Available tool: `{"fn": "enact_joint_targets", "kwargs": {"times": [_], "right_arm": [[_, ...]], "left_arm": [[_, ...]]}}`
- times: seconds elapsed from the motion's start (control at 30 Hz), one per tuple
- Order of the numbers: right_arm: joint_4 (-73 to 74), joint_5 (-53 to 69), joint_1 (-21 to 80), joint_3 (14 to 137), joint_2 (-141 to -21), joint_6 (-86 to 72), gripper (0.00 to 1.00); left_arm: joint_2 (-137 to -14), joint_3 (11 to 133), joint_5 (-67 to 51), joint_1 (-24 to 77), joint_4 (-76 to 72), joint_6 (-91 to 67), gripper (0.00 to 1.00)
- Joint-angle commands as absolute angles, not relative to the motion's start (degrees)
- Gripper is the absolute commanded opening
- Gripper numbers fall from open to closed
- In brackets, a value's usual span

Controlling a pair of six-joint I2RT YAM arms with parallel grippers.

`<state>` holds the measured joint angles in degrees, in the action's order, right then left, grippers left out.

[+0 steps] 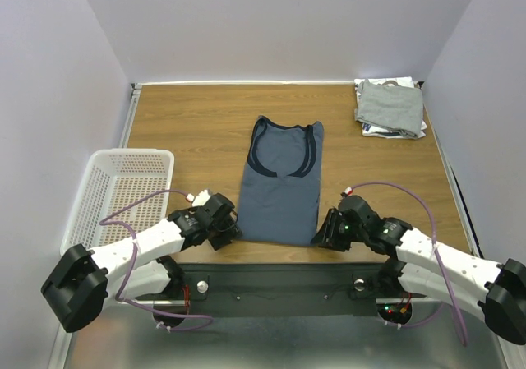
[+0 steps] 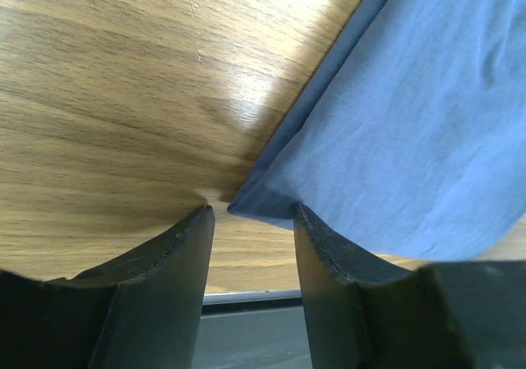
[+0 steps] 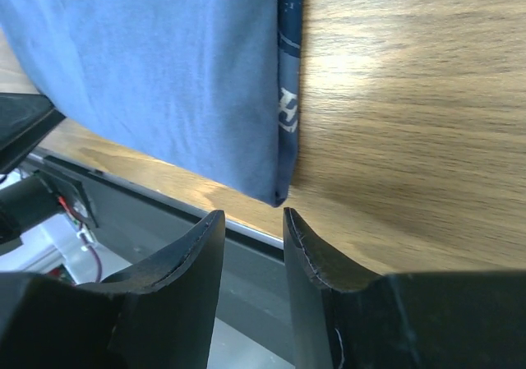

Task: Fold and stack the tank tops
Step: Fold the tank top

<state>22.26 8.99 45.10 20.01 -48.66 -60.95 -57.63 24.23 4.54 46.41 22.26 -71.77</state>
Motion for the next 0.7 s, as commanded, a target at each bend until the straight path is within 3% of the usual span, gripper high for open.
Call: {"fn": "enact_joint_targets", "kwargs": {"times": [0.0, 0.2, 0.33, 0.4, 0.67], "right_arm": [[19.7, 8.0, 45.6, 19.8, -47.5, -62.7, 0.41], [17.8, 8.2, 45.6, 19.4, -48.6, -63.0, 0.41], [15.9, 8.3, 45.6, 18.4, -49.7, -63.4, 0.41], [15.4, 8.4, 45.8, 18.0, -50.2, -63.6, 0.41], [13.0, 8.4, 46.4, 16.2, -52.6, -64.2, 0.41]], "left_arm": [[-58.3, 22.3, 6.3, 46.6, 21.8, -72.3, 0.53], [-59.3, 23.2, 7.4, 46.7, 21.6, -71.7, 0.35], [-60.6, 23.7, 7.5, 46.7, 21.4, -71.1, 0.07], [-60.7, 23.8, 7.3, 46.6, 21.4, -70.8, 0.00], [-60.9, 23.7, 6.7, 46.9, 20.0, -70.2, 0.00]]}}
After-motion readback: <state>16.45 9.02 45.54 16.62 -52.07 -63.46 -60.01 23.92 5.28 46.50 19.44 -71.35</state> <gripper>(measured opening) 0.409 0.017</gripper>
